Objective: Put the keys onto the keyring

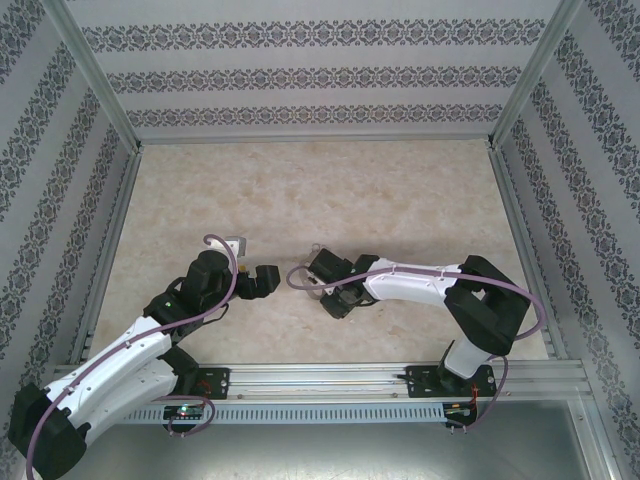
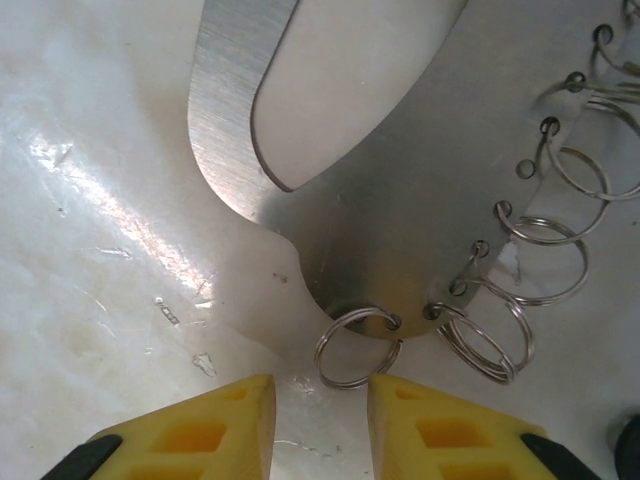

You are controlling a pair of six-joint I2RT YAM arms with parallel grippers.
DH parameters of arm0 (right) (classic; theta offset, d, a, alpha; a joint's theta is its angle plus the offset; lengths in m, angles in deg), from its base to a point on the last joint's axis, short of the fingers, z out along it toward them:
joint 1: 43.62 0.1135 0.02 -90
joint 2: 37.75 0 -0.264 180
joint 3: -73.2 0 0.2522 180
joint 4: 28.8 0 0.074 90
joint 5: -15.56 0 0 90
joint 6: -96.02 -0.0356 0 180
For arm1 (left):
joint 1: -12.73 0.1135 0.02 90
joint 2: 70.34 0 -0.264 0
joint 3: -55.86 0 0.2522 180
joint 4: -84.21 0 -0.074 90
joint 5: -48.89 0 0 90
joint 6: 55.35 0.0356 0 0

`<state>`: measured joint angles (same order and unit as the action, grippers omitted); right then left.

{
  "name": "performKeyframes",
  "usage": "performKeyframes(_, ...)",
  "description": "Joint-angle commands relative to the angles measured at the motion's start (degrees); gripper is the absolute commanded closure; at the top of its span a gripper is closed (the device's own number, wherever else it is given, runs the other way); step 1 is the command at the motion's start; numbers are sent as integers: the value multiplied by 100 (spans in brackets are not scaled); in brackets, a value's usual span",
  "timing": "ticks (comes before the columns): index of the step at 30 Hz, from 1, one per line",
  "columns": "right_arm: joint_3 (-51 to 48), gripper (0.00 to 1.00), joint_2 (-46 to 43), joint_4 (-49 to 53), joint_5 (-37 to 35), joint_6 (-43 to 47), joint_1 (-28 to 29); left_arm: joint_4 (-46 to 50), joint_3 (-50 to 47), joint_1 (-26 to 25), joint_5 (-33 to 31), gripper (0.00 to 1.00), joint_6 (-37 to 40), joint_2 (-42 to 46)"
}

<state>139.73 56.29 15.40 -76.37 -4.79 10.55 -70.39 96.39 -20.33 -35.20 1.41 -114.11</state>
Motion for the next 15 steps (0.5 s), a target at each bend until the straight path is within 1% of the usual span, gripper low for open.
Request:
performKeyframes(1,198,67,-61,149,-222,-123,83,63,33,-44,-45,0,103,57)
performKeyframes(3,215,59,7,160,-295,-136,93,54,38,-44,-38,0,98,66)
performKeyframes(7,294,53,138,205,-398,-141,120,80,36,-45,-40,0,91,105)
performKeyframes(15,423,54,323,278,-442,-132,207,138,57,-44,-71,0,123,153)
